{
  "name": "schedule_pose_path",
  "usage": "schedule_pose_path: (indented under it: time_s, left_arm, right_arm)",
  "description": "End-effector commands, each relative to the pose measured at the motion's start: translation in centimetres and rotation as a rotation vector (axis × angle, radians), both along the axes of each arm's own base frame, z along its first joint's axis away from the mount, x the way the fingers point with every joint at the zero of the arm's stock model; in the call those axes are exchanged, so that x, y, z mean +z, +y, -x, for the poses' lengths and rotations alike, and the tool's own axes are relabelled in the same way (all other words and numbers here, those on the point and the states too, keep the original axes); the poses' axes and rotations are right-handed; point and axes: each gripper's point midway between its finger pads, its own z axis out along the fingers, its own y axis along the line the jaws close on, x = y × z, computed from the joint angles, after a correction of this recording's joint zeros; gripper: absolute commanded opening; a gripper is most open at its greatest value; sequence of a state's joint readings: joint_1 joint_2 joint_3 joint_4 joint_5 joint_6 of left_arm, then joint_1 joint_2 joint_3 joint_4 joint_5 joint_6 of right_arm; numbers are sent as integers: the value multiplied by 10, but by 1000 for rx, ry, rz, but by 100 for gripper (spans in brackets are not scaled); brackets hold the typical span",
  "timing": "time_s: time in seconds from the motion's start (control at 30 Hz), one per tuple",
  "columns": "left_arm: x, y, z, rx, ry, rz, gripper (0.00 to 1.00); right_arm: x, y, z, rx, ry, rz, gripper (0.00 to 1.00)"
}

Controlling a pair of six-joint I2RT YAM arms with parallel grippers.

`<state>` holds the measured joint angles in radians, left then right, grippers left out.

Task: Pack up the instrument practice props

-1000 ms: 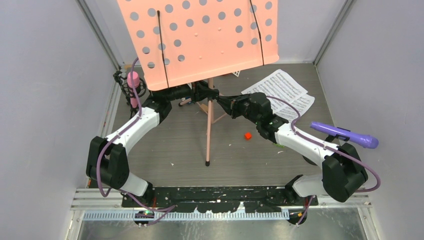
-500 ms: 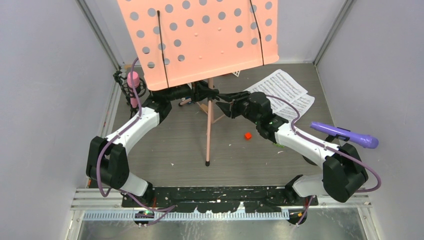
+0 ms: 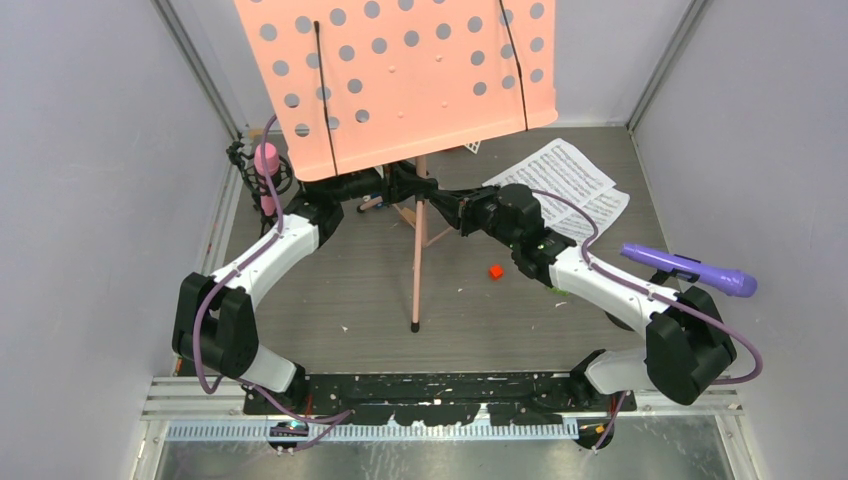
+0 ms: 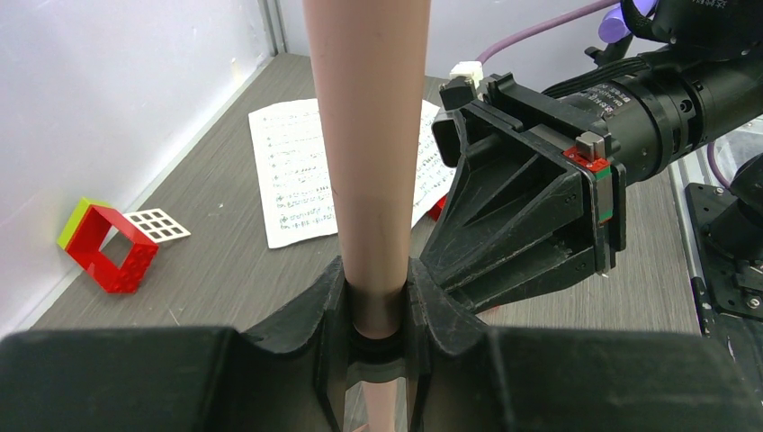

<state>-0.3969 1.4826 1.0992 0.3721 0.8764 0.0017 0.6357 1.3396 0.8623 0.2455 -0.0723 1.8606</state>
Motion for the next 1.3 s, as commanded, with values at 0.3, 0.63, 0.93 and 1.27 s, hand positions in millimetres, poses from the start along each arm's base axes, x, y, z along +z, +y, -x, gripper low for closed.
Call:
schedule_pose_path:
  time_s: [0.3,0.63,0.93,1.27]
  left_arm:
    - [-31,-2,7,-30,81,-64,0]
    - [-30,-4,7,-33,81,-63,0]
    - [-30,-5,10,-37,77,-67,0]
    - [-29,-5,10,-39,76,-67,0]
  right_arm:
    - [48,18,11,123,-365,203,1]
    - [51,29,30,132,-1080,441,1]
    - [27,43,36,294,-1368,715,1]
    - [-7,23,41,433,-1672,1121,1]
